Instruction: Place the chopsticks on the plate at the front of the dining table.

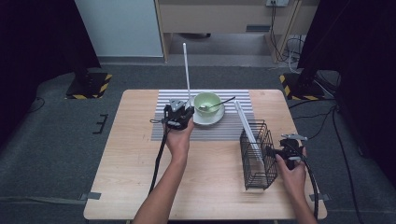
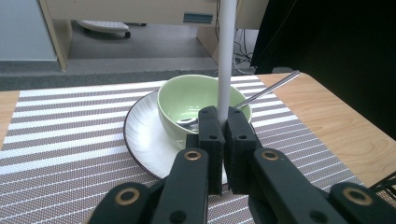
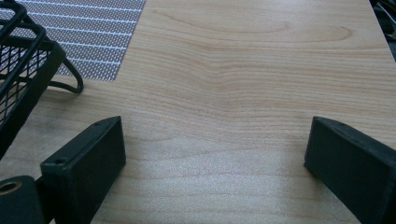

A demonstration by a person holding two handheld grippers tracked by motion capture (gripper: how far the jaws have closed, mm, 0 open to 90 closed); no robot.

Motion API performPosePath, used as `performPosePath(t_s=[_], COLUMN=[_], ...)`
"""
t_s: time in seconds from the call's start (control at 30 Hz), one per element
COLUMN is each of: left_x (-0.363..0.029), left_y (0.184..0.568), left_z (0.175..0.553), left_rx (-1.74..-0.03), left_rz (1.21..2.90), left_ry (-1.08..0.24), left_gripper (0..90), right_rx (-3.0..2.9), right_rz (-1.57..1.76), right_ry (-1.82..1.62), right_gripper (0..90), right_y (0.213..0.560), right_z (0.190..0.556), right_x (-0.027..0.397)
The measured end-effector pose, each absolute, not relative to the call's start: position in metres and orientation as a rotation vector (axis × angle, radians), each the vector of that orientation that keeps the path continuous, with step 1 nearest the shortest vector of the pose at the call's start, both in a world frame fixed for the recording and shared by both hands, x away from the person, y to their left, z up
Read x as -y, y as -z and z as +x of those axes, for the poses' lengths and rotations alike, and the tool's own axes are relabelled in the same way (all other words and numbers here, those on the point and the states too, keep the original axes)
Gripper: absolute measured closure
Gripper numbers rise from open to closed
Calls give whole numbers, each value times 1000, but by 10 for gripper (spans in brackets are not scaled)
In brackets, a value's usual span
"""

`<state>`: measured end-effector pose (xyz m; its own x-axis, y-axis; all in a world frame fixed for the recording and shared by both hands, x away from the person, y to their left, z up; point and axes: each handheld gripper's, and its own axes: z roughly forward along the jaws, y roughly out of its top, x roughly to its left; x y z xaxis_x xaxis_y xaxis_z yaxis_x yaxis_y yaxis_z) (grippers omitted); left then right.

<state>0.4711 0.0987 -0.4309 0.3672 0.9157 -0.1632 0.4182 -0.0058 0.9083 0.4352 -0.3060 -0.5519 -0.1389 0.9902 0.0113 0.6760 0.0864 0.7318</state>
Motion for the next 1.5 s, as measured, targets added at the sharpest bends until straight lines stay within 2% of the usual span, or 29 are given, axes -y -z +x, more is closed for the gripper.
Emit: performPosePath(t_s=[1.5], left_x=[-90], left_y=[472], left_z=[487], left_rx=[-1321], left_rz=[1673], left_ry=[-597], left_gripper=[866], right_rx=[-1872], right_rz=[1649], right_ry=[-820], right_gripper=[28], right_y=[552], right_z=[435], right_x=[304])
